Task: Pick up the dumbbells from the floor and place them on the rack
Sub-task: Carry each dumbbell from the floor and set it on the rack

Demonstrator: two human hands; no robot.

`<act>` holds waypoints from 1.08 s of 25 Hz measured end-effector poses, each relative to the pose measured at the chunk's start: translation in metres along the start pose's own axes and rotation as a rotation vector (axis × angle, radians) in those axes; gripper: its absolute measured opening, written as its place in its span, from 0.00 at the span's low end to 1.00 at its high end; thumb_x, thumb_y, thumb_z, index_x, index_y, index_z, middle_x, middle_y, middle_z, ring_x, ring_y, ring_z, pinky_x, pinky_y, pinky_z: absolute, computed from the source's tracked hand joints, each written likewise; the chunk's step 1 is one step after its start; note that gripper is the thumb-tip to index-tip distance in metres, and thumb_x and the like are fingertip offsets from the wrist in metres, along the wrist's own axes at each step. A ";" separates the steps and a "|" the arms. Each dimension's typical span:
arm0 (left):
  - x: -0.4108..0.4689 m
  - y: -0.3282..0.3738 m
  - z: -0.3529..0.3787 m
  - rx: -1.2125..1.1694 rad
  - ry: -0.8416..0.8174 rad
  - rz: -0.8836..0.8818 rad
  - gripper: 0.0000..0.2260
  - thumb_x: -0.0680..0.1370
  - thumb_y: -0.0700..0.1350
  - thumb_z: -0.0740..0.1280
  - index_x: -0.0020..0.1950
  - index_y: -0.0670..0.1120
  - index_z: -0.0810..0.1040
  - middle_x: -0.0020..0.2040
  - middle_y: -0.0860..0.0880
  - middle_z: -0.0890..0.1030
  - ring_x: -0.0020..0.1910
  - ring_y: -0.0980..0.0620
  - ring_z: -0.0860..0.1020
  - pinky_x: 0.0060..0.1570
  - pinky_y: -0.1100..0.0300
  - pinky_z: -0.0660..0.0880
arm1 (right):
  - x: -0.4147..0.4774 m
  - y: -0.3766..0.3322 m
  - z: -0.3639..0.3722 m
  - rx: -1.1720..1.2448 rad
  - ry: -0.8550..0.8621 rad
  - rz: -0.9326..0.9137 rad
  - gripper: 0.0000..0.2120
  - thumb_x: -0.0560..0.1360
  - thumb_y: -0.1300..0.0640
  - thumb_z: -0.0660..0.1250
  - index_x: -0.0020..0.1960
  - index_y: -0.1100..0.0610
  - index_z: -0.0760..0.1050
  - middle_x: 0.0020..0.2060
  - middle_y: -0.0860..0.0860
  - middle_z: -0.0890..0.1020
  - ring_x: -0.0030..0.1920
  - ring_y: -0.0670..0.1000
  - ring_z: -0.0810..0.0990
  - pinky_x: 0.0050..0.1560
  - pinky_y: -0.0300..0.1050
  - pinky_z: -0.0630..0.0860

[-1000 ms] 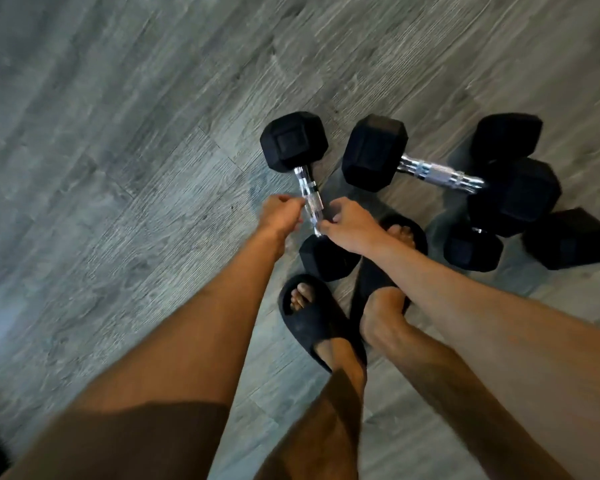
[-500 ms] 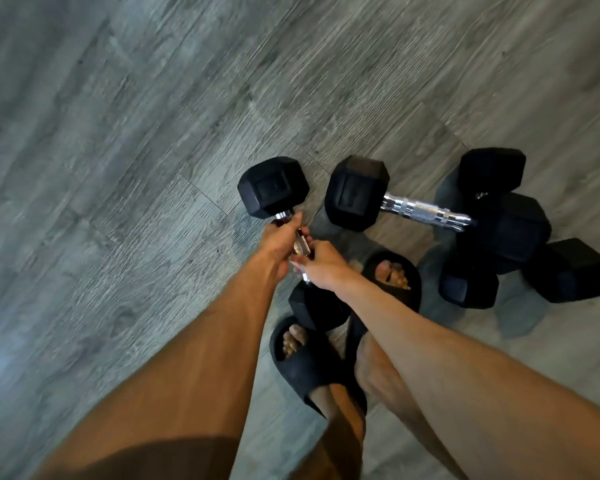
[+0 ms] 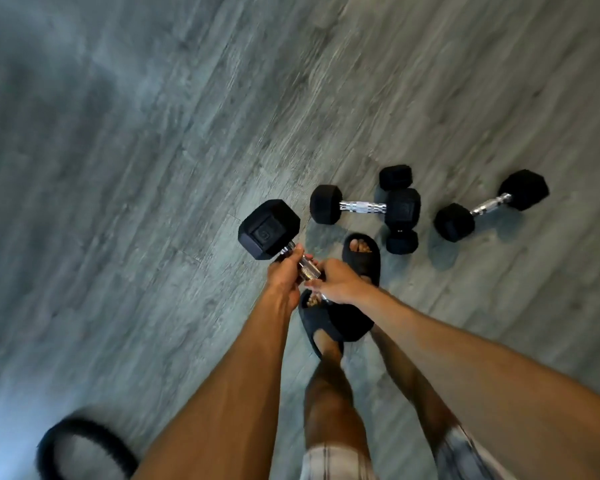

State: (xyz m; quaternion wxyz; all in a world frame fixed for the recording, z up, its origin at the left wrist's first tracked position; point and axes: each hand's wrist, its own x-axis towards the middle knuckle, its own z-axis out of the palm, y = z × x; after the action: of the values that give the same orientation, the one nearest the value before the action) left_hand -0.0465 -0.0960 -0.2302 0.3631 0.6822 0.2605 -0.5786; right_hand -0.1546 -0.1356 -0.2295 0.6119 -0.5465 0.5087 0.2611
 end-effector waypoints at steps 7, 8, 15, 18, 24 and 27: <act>-0.192 -0.006 0.002 0.100 -0.098 -0.008 0.14 0.81 0.46 0.64 0.37 0.42 0.74 0.23 0.49 0.80 0.21 0.54 0.79 0.25 0.62 0.78 | -0.200 -0.031 -0.020 -0.001 0.075 -0.030 0.08 0.76 0.52 0.70 0.43 0.55 0.76 0.40 0.57 0.82 0.45 0.57 0.83 0.48 0.50 0.78; -0.214 -0.011 0.001 0.137 -0.116 -0.012 0.15 0.81 0.46 0.63 0.36 0.43 0.73 0.22 0.49 0.79 0.21 0.54 0.79 0.25 0.62 0.77 | -0.227 -0.031 -0.020 0.010 0.090 -0.028 0.08 0.76 0.52 0.70 0.43 0.56 0.76 0.39 0.57 0.82 0.44 0.57 0.83 0.47 0.50 0.78; -0.283 -0.073 0.001 0.317 -0.211 -0.036 0.13 0.82 0.45 0.61 0.40 0.41 0.73 0.37 0.44 0.77 0.29 0.49 0.79 0.23 0.61 0.76 | -0.336 0.018 0.007 0.070 0.160 0.003 0.10 0.75 0.50 0.67 0.43 0.56 0.76 0.36 0.54 0.82 0.39 0.56 0.82 0.47 0.50 0.81; -0.299 -0.106 0.005 0.458 -0.233 -0.080 0.11 0.82 0.44 0.61 0.41 0.41 0.73 0.34 0.44 0.78 0.23 0.50 0.80 0.21 0.61 0.77 | -0.371 0.048 0.026 0.193 0.203 0.038 0.10 0.76 0.53 0.66 0.50 0.61 0.78 0.41 0.59 0.84 0.43 0.59 0.84 0.48 0.53 0.80; -0.324 -0.188 0.017 0.863 -0.274 -0.104 0.08 0.81 0.46 0.63 0.51 0.41 0.75 0.40 0.44 0.79 0.31 0.49 0.81 0.28 0.58 0.78 | -0.430 0.128 0.070 0.399 0.329 0.101 0.01 0.75 0.58 0.67 0.44 0.56 0.77 0.41 0.57 0.84 0.37 0.52 0.82 0.45 0.49 0.81; -0.347 -0.231 0.031 1.017 -0.307 -0.076 0.09 0.82 0.45 0.62 0.47 0.40 0.75 0.40 0.43 0.79 0.37 0.47 0.78 0.36 0.55 0.75 | -0.450 0.172 0.092 0.538 0.388 0.117 0.04 0.75 0.59 0.67 0.47 0.59 0.79 0.40 0.56 0.84 0.35 0.51 0.82 0.41 0.45 0.78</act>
State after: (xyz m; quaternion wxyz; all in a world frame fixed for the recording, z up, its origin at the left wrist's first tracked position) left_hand -0.3120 0.0409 0.0625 -0.0008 0.6698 -0.0843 -0.7378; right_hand -0.4303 0.1021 0.0987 0.6100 -0.3748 0.6968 0.0433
